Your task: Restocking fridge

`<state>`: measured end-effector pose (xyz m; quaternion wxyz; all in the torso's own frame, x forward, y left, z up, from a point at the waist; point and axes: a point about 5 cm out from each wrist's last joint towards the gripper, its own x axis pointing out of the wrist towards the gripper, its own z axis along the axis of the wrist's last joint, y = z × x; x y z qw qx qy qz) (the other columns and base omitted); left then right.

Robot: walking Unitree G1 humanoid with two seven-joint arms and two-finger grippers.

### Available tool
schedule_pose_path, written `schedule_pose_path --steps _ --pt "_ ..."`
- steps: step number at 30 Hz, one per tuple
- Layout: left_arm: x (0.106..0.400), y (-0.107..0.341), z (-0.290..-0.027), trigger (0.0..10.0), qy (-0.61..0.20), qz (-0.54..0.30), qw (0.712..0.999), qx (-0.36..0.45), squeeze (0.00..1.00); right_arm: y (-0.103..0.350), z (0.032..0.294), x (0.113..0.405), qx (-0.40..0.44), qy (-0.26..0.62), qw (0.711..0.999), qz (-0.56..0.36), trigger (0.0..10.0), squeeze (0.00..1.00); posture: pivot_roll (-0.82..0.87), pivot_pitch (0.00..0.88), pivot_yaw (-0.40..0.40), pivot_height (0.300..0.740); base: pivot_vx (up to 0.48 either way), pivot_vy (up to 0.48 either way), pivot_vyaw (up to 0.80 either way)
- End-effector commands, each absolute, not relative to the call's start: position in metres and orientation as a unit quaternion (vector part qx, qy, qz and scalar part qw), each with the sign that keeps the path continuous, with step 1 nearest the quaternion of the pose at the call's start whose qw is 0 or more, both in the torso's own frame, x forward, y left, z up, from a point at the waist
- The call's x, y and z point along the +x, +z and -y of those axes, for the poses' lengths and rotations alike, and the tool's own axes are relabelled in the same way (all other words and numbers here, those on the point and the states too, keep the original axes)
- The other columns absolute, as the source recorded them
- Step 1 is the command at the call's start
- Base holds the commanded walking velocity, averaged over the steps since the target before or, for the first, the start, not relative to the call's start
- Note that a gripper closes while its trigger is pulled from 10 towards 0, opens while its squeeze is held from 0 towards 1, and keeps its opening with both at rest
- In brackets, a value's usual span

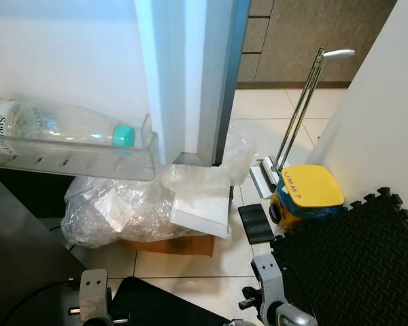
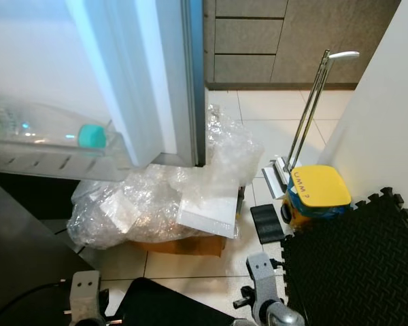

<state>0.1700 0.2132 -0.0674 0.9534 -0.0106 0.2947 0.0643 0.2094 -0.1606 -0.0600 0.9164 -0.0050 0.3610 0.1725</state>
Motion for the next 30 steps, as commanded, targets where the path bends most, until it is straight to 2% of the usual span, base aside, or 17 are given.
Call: schedule_pose_path --steps 1,4,5,6,7,9,10,11,13,14,15,19,21,23,26,28,30 --pt "0.164 -0.072 -0.206 10.0 0.056 -0.307 0.95 -0.015 0.0 -0.062 0.16 0.206 -0.009 0.173 0.915 -0.363 10.0 0.0 -0.12 0.093 -0.03 0.74 0.0 0.0 0.0" --pt "0.161 -0.074 -0.204 10.0 0.051 -0.31 0.949 -0.009 0.0 -0.056 0.167 0.213 0.009 0.135 0.936 -0.325 10.0 0.0 -0.11 0.098 -0.028 0.74 0.0 0.0 0.0" --pt "0.16 -0.074 -0.204 10.0 0.05 -0.31 0.949 -0.009 0.0 -0.051 0.174 0.22 0.022 0.105 0.947 -0.302 10.0 0.0 -0.11 0.1 -0.026 0.74 0.0 0.0 0.0" --pt "0.16 -0.074 -0.204 10.0 0.05 -0.309 0.95 -0.008 0.0 -0.033 0.194 0.241 0.06 0.022 0.968 -0.241 10.0 0.0 -0.11 0.1 -0.022 0.74 0.0 0.0 0.0" --pt "0.16 -0.074 -0.204 10.0 0.05 -0.309 0.95 -0.008 0.0 -0.033 0.194 0.241 0.06 0.022 0.968 -0.241 10.0 0.0 -0.11 0.1 -0.022 0.74 0.0 0.0 0.0" --pt "0.16 -0.073 -0.204 10.0 0.046 -0.308 0.95 -0.006 0.0 -0.012 0.21 0.261 0.096 -0.03 0.979 -0.177 10.0 0.0 -0.12 0.102 -0.016 0.74 0.0 0.0 0.0" --pt "0.161 -0.073 -0.204 10.0 0.043 -0.307 0.951 -0.004 0.0 0.013 0.221 0.284 0.117 -0.048 0.984 -0.123 10.0 0.0 -0.13 0.104 -0.01 0.74 0.0 0.0 0.0" --pt "0.161 -0.073 -0.204 10.0 0.043 -0.307 0.951 -0.004 0.0 0.013 0.221 0.284 0.117 -0.048 0.984 -0.123 10.0 0.0 -0.13 0.104 -0.01 0.74 0.0 0.0 0.0" --pt "0.163 -0.072 -0.205 10.0 0.039 -0.304 0.952 -0.002 0.0 0.056 0.234 0.318 0.146 -0.059 0.987 -0.041 10.0 0.0 -0.13 0.105 -0.008 0.74 0.0 0.0 0.0" --pt "0.163 -0.072 -0.205 10.0 0.039 -0.304 0.952 -0.002 0.0 0.056 0.234 0.318 0.146 -0.059 0.987 -0.041 10.0 0.0 -0.13 0.105 -0.008 0.74 0.0 0.0 0.0" --pt "0.163 -0.071 -0.205 10.0 0.037 -0.303 0.952 -0.001 0.0 0.073 0.237 0.329 0.156 -0.06 0.986 -0.012 10.0 0.0 -0.13 0.105 -0.008 0.74 0.0 0.0 0.0" --pt "0.168 -0.069 -0.207 10.0 0.04 -0.297 0.954 0.0 0.0 0.134 0.231 0.368 0.18 -0.015 0.982 0.059 10.0 0.0 -0.12 0.106 -0.012 0.74 0.0 0.0 0.0" --pt "0.168 -0.069 -0.207 10.0 0.04 -0.297 0.954 0.0 0.0 0.134 0.231 0.368 0.18 -0.015 0.982 0.059 10.0 0.0 -0.12 0.106 -0.012 0.74 0.0 0.0 0.0" --pt "0.169 -0.069 -0.207 10.0 0.041 -0.295 0.955 0.0 0.0 0.173 0.215 0.389 0.197 0.035 0.976 0.085 10.0 0.0 -0.12 0.104 -0.014 0.74 0.0 0.0 0.0" --pt "0.168 -0.069 -0.207 10.0 0.042 -0.294 0.955 -0.001 0.0 0.192 0.202 0.399 0.226 0.074 0.966 0.098 10.0 0.0 -0.12 0.105 -0.018 0.74 0.0 0.0 0.0" --pt "0.166 -0.069 -0.208 10.0 0.044 -0.295 0.954 -0.002 0.0 0.221 0.176 0.409 0.293 0.151 0.937 0.113 10.0 0.0 -0.12 0.106 -0.022 0.74 0.0 0.0 0.0" --pt "0.166 -0.069 -0.208 10.0 0.044 -0.295 0.954 -0.002 0.0 0.221 0.176 0.409 0.293 0.151 0.937 0.113 10.0 0.0 -0.12 0.106 -0.022 0.74 0.0 0.0 0.0"
